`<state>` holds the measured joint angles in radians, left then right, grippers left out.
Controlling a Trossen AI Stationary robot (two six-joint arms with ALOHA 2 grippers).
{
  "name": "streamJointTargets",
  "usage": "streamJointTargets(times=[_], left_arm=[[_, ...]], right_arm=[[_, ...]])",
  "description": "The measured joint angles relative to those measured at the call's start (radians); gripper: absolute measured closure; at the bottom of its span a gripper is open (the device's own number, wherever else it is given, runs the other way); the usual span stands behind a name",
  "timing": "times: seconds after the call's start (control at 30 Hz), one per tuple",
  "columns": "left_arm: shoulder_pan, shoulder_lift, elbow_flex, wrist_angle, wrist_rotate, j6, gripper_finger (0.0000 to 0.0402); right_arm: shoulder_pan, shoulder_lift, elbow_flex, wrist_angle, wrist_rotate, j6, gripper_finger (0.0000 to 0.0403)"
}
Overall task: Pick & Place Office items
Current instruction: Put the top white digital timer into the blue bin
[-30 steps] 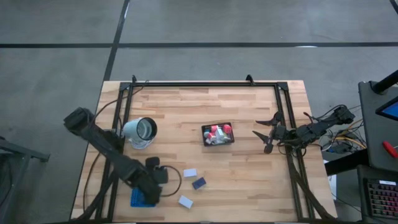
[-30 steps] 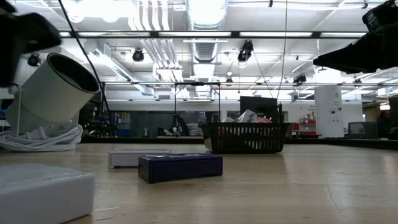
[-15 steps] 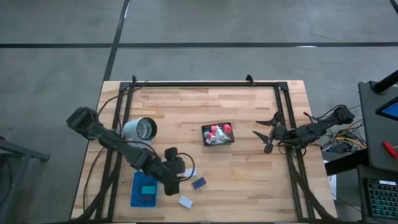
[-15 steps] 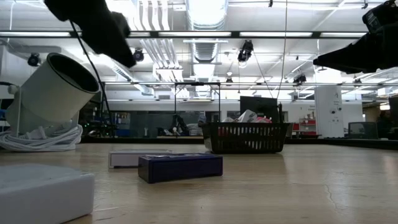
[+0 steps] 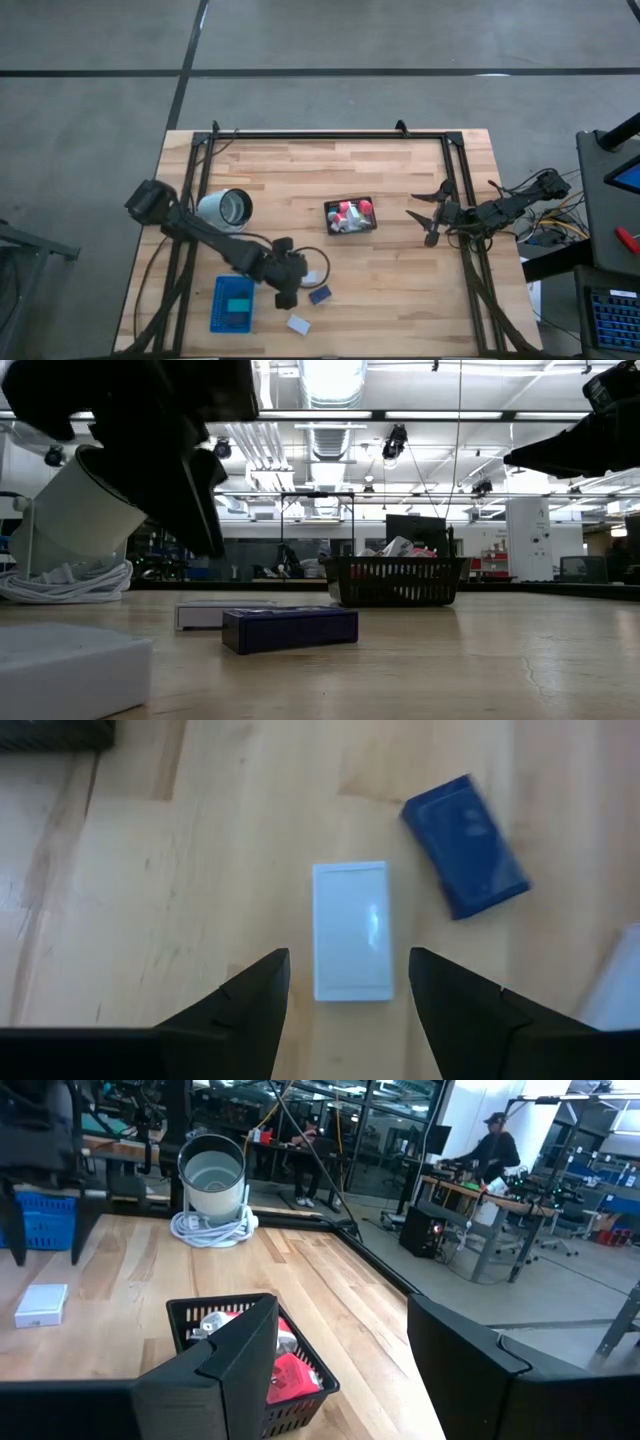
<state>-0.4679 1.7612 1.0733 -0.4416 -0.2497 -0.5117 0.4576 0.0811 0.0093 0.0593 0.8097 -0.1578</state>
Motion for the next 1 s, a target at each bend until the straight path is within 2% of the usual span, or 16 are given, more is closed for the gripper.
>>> streamJointTargets(times=[0.33, 1.0], left_arm=[[0.041, 0.066, 0.000, 0.016, 0.031, -0.008, 0.0188], [0.046, 0.094, 0.002, 0.049, 0.072, -0.003, 0.0188]], right_arm=[[0.000, 0.000, 0.000, 0.000, 0.000, 0.000, 0.0186], [0.000, 0.000, 0.000, 0.000, 0.000, -0.001, 0.0186]])
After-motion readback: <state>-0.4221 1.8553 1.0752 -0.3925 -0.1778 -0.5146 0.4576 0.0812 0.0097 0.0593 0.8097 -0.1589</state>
